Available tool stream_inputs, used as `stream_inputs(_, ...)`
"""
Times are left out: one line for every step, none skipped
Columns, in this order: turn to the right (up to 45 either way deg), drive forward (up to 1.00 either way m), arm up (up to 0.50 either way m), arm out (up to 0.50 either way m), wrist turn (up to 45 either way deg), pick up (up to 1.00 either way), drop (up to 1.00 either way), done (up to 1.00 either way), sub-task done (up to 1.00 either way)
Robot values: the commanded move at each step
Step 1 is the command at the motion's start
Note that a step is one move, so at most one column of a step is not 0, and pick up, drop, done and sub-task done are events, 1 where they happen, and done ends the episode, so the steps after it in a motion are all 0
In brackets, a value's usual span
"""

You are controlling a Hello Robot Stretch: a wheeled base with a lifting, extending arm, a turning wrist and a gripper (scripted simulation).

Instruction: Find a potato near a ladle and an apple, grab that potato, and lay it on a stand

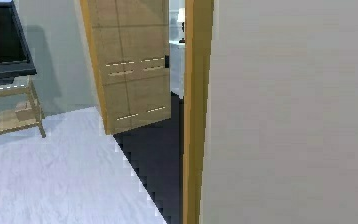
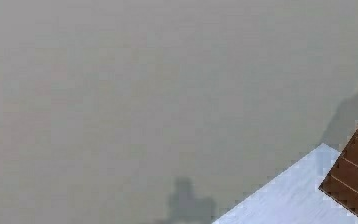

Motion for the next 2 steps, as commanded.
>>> stream_inputs(0.0, 0.0, 0.1, 0.0, 0.0, 0.0, 0.0, 0.0, 0.0)
stream_inputs(0.0, 0.0, 0.0, 0.0, 0.0, 0.0, 0.0, 1.0, 0.0)
